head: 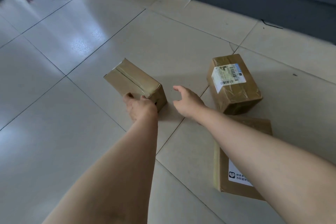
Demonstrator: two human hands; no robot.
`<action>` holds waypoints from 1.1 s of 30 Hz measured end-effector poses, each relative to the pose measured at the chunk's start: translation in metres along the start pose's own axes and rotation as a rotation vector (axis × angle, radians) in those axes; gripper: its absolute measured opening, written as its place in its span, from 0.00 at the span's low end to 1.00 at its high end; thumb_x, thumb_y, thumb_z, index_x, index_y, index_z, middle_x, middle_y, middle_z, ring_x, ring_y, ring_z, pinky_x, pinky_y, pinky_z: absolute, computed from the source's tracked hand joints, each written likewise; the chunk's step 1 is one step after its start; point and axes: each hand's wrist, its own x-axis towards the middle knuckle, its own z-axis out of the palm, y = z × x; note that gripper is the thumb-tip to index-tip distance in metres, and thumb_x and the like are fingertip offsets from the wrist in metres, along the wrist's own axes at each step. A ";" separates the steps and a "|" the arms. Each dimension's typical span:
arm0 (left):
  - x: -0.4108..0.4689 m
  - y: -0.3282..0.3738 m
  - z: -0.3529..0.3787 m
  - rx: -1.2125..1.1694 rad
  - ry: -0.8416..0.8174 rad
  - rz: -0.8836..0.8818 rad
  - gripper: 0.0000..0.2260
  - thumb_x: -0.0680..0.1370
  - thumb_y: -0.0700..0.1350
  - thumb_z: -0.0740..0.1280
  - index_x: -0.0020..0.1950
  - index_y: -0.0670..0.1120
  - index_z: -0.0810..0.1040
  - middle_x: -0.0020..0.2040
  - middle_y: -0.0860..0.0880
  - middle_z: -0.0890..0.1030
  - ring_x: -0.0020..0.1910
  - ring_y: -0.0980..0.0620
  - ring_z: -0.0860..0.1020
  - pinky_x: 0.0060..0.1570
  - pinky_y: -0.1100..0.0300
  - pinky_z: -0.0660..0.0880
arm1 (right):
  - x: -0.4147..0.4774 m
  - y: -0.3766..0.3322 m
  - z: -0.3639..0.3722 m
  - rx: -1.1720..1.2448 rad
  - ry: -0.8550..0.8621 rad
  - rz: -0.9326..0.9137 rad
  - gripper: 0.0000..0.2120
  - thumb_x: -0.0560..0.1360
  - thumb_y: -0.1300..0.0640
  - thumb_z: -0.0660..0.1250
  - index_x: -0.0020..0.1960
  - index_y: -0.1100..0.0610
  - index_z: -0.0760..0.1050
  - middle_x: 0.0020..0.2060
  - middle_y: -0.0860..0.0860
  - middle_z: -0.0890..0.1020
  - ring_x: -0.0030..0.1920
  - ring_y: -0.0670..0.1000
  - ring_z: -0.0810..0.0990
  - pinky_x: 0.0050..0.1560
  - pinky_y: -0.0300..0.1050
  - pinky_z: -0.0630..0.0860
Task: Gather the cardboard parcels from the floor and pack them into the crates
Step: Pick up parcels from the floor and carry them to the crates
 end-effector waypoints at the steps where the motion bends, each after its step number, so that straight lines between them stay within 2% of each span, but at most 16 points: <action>1: 0.000 0.000 0.000 -0.028 -0.007 -0.029 0.23 0.82 0.45 0.62 0.75 0.54 0.59 0.70 0.46 0.72 0.64 0.42 0.75 0.63 0.52 0.71 | 0.001 0.000 0.000 0.003 -0.002 0.002 0.27 0.78 0.60 0.59 0.77 0.50 0.60 0.75 0.48 0.64 0.73 0.52 0.65 0.67 0.42 0.64; 4: 0.005 0.002 -0.003 -0.066 -0.061 -0.060 0.32 0.79 0.42 0.64 0.78 0.58 0.53 0.71 0.48 0.72 0.64 0.42 0.75 0.66 0.49 0.72 | 0.002 0.001 -0.001 0.015 0.008 0.000 0.28 0.78 0.60 0.59 0.77 0.51 0.59 0.75 0.48 0.63 0.73 0.51 0.64 0.67 0.41 0.64; 6: 0.008 0.000 -0.005 -0.091 -0.140 -0.032 0.34 0.75 0.39 0.65 0.78 0.58 0.58 0.69 0.49 0.74 0.61 0.44 0.77 0.63 0.50 0.74 | 0.004 0.001 -0.002 0.035 0.036 -0.005 0.29 0.78 0.61 0.58 0.77 0.52 0.58 0.76 0.49 0.62 0.74 0.51 0.63 0.68 0.41 0.62; 9: 0.005 -0.003 -0.009 -0.115 -0.339 0.004 0.29 0.75 0.33 0.66 0.73 0.52 0.68 0.57 0.48 0.80 0.48 0.51 0.79 0.45 0.59 0.77 | 0.009 0.001 -0.004 0.112 0.121 0.044 0.28 0.80 0.56 0.58 0.78 0.54 0.55 0.76 0.52 0.61 0.74 0.53 0.63 0.71 0.44 0.61; 10: 0.000 -0.001 -0.010 -0.087 -0.415 0.015 0.24 0.76 0.32 0.65 0.69 0.50 0.71 0.51 0.49 0.80 0.42 0.54 0.77 0.38 0.62 0.73 | 0.009 0.001 -0.005 0.156 0.141 0.078 0.28 0.80 0.54 0.58 0.78 0.54 0.55 0.76 0.52 0.62 0.74 0.54 0.64 0.71 0.46 0.62; 12: -0.014 0.004 -0.012 -0.029 -0.532 0.016 0.19 0.77 0.32 0.62 0.62 0.53 0.73 0.43 0.54 0.77 0.37 0.59 0.72 0.33 0.63 0.66 | 0.009 0.004 -0.004 0.256 0.146 0.145 0.27 0.81 0.50 0.56 0.78 0.52 0.55 0.75 0.52 0.64 0.73 0.56 0.65 0.71 0.49 0.63; 16: -0.015 0.005 -0.011 -0.090 -0.492 -0.047 0.15 0.75 0.33 0.59 0.56 0.46 0.78 0.43 0.48 0.77 0.41 0.52 0.74 0.42 0.61 0.70 | 0.005 0.009 -0.010 0.410 0.186 0.088 0.19 0.81 0.52 0.56 0.71 0.51 0.69 0.70 0.49 0.72 0.69 0.52 0.70 0.70 0.48 0.66; 19: -0.019 -0.001 -0.006 -0.053 -0.532 -0.191 0.07 0.78 0.40 0.57 0.43 0.45 0.73 0.40 0.45 0.73 0.41 0.46 0.73 0.51 0.51 0.73 | 0.006 0.004 -0.018 0.422 0.149 0.001 0.19 0.79 0.62 0.56 0.66 0.51 0.74 0.63 0.48 0.79 0.64 0.48 0.75 0.69 0.49 0.69; 21: -0.025 -0.005 0.000 0.057 -0.553 -0.221 0.07 0.78 0.41 0.57 0.45 0.44 0.73 0.42 0.45 0.73 0.39 0.46 0.72 0.49 0.52 0.72 | 0.002 -0.004 -0.014 0.426 0.042 -0.027 0.24 0.78 0.69 0.55 0.70 0.53 0.69 0.63 0.51 0.78 0.61 0.48 0.77 0.66 0.47 0.71; 23: -0.029 -0.007 0.004 0.082 -0.465 -0.184 0.09 0.80 0.39 0.58 0.56 0.41 0.76 0.41 0.44 0.73 0.40 0.46 0.72 0.41 0.58 0.70 | -0.002 -0.005 -0.001 0.428 -0.023 0.003 0.25 0.79 0.69 0.56 0.73 0.53 0.64 0.66 0.52 0.75 0.62 0.49 0.77 0.65 0.47 0.73; 25: -0.027 -0.004 0.006 0.026 -0.422 -0.170 0.16 0.83 0.41 0.58 0.69 0.37 0.72 0.52 0.41 0.77 0.49 0.46 0.72 0.38 0.59 0.69 | -0.004 0.000 0.008 0.439 0.072 0.054 0.25 0.78 0.68 0.56 0.72 0.53 0.65 0.68 0.51 0.74 0.64 0.50 0.75 0.66 0.46 0.72; 27: -0.026 0.001 0.010 0.021 -0.375 -0.140 0.19 0.85 0.45 0.55 0.72 0.38 0.69 0.67 0.39 0.75 0.59 0.42 0.75 0.45 0.59 0.67 | -0.004 0.008 0.003 0.373 0.249 0.116 0.25 0.76 0.68 0.57 0.71 0.53 0.67 0.68 0.51 0.74 0.65 0.51 0.74 0.66 0.46 0.71; 28: -0.025 0.001 0.012 0.027 -0.366 -0.129 0.18 0.85 0.46 0.54 0.71 0.38 0.70 0.68 0.39 0.74 0.61 0.41 0.76 0.46 0.59 0.66 | -0.004 0.013 -0.001 0.313 0.299 0.146 0.26 0.75 0.68 0.58 0.71 0.52 0.66 0.68 0.51 0.73 0.67 0.52 0.73 0.67 0.47 0.70; 30: -0.025 0.001 0.014 0.053 -0.358 -0.125 0.13 0.83 0.42 0.55 0.63 0.41 0.74 0.55 0.39 0.79 0.45 0.43 0.76 0.40 0.57 0.68 | -0.006 0.021 -0.009 0.209 0.286 0.200 0.28 0.76 0.67 0.57 0.74 0.52 0.62 0.71 0.52 0.69 0.70 0.55 0.69 0.68 0.51 0.68; 31: -0.026 0.000 0.012 0.076 -0.350 -0.135 0.09 0.82 0.40 0.56 0.56 0.43 0.74 0.44 0.42 0.77 0.36 0.46 0.72 0.35 0.58 0.67 | -0.006 0.026 -0.011 0.193 0.251 0.225 0.29 0.77 0.67 0.56 0.76 0.52 0.60 0.73 0.52 0.67 0.71 0.55 0.68 0.69 0.51 0.68; 33: -0.029 0.001 0.011 0.140 -0.352 -0.165 0.07 0.80 0.36 0.55 0.51 0.43 0.72 0.35 0.47 0.69 0.30 0.50 0.65 0.32 0.58 0.66 | -0.004 0.035 -0.014 0.242 0.189 0.274 0.29 0.78 0.67 0.53 0.77 0.52 0.58 0.74 0.52 0.66 0.72 0.55 0.67 0.69 0.48 0.66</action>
